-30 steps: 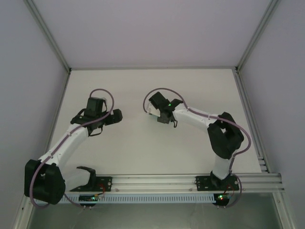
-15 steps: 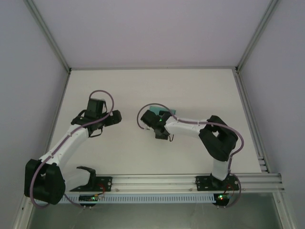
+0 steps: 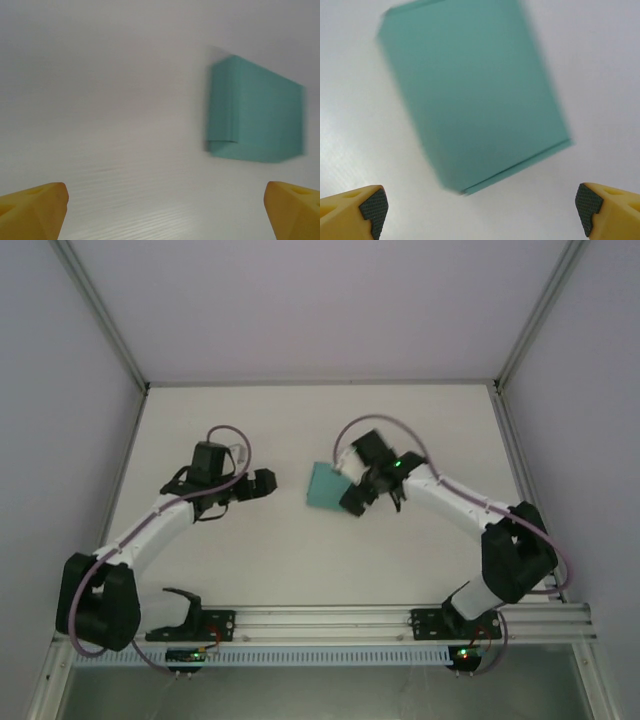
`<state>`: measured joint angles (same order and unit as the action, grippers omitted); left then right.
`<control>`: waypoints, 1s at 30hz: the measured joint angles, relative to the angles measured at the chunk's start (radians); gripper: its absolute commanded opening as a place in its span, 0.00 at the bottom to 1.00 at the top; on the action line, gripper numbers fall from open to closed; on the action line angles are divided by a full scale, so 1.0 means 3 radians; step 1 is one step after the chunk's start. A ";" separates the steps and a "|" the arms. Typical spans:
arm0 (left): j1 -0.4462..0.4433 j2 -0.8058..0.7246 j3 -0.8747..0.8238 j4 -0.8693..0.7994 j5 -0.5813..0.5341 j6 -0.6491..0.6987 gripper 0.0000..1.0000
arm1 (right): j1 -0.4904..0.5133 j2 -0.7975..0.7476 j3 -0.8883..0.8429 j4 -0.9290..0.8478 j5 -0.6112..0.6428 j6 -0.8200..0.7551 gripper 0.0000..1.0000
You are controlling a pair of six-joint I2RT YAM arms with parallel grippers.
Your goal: Assemble paper box
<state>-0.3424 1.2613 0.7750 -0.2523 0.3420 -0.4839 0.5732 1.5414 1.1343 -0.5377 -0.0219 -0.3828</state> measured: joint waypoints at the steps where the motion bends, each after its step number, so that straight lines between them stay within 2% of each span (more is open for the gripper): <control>1: -0.0126 0.0099 0.0001 0.0140 0.0149 -0.0034 0.99 | -0.0202 0.0089 0.0109 0.0025 -0.0189 0.0102 0.98; 3: -0.0366 0.0328 0.0011 0.0370 0.0375 -0.0117 1.00 | -0.0456 0.0327 0.0347 0.0064 -0.0491 0.0251 0.96; 6: -0.0637 0.0734 0.0064 0.0637 0.0640 -0.0271 1.00 | -0.0624 0.0778 0.0725 0.0100 -0.0907 0.0429 0.90; 9: -0.0745 0.1054 0.0126 0.0842 0.0781 -0.0407 1.00 | -0.0674 0.1176 0.0988 0.0100 -0.1212 0.0542 0.84; 14: -0.0787 0.1422 0.0322 0.1104 0.0865 -0.0603 0.99 | -0.0718 0.1625 0.1255 0.0023 -0.1500 0.0635 0.69; 17: -0.0786 0.1578 0.0440 0.1254 0.0894 -0.0703 0.97 | -0.0735 0.1677 0.1250 -0.0020 -0.1623 0.0662 0.66; 22: -0.0786 0.1718 0.0599 0.1208 0.0774 -0.0724 0.94 | -0.0746 0.1589 0.0936 0.0117 -0.1703 0.0951 0.44; 26: -0.0786 0.1806 0.0725 0.1066 0.0613 -0.0716 0.89 | -0.0755 0.1330 0.0495 0.0374 -0.1759 0.1306 0.39; 30: -0.0785 0.1896 0.0905 0.0894 0.0476 -0.0666 0.83 | -0.0725 0.1053 0.0039 0.0693 -0.1755 0.1723 0.38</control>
<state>-0.5777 1.8301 1.0466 0.0158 0.4847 -0.6838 0.3557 1.8572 1.1461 -0.3298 -0.5484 0.1341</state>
